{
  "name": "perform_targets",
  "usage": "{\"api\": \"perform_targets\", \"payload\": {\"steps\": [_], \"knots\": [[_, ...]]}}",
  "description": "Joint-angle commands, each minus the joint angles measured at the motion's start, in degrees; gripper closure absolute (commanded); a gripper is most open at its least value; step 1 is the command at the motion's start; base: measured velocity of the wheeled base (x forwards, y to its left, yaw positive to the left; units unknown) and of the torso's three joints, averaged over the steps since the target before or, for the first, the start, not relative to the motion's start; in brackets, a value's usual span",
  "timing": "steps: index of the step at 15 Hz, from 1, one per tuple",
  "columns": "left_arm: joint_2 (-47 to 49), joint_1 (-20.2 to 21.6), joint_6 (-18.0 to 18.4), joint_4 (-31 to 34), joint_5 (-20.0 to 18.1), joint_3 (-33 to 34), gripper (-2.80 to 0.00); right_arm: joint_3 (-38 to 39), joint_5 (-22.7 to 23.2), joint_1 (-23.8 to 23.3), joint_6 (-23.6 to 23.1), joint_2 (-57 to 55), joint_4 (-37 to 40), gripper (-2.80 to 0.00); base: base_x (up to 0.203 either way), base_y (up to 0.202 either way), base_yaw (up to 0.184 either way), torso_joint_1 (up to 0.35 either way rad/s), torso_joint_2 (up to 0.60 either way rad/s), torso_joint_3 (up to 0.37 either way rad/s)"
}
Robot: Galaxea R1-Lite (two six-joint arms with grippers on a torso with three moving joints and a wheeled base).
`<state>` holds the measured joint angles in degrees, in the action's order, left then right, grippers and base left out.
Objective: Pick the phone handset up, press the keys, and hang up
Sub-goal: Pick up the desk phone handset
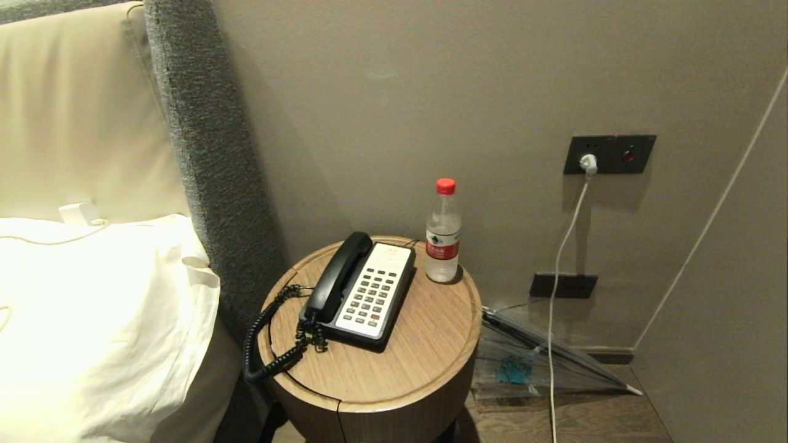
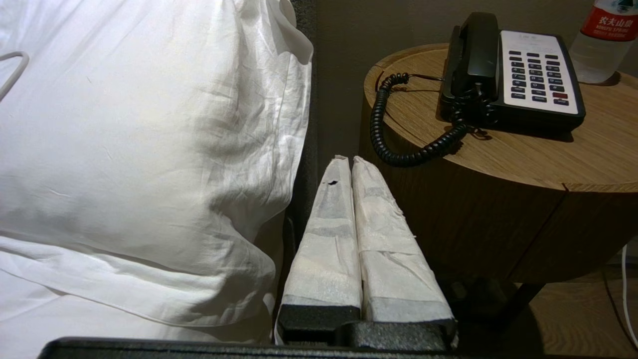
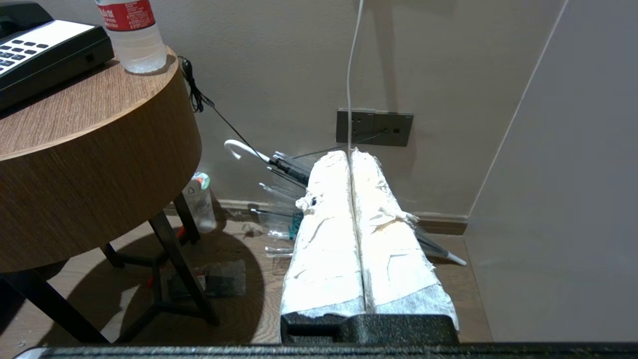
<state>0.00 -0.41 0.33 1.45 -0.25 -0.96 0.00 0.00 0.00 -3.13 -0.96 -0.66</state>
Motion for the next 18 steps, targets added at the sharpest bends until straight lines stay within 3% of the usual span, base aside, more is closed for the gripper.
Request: {"api": "perform_targets", "payload": {"steps": [1, 9, 12, 18], "knots": [[0.0, 0.0, 0.0, 0.0, 0.1, 0.1, 0.0, 0.1, 0.0, 0.0, 0.0, -0.1, 0.0, 0.0, 0.0, 0.0, 0.0, 0.0, 0.0, 0.0], [0.0, 0.0, 1.0, 0.2, 0.0, 0.0, 0.0, 0.1, 0.0, 0.0, 0.0, -0.1, 0.0, 0.0, 0.0, 0.0, 0.0, 0.0, 0.0, -0.006], [0.0, 0.1, -0.7, -0.7, 0.0, 0.4, 0.0, 0.1, 0.0, 0.0, 0.0, -0.1, 0.0, 0.0, 0.0, 0.0, 0.0, 0.003, 0.0, -0.15], [0.0, 0.1, -0.4, -0.8, 0.0, 0.3, 0.0, 0.1, 0.0, 0.0, 0.0, -0.1, 0.0, 0.0, 0.0, 0.0, 0.0, 0.002, 0.0, -0.197]]}}
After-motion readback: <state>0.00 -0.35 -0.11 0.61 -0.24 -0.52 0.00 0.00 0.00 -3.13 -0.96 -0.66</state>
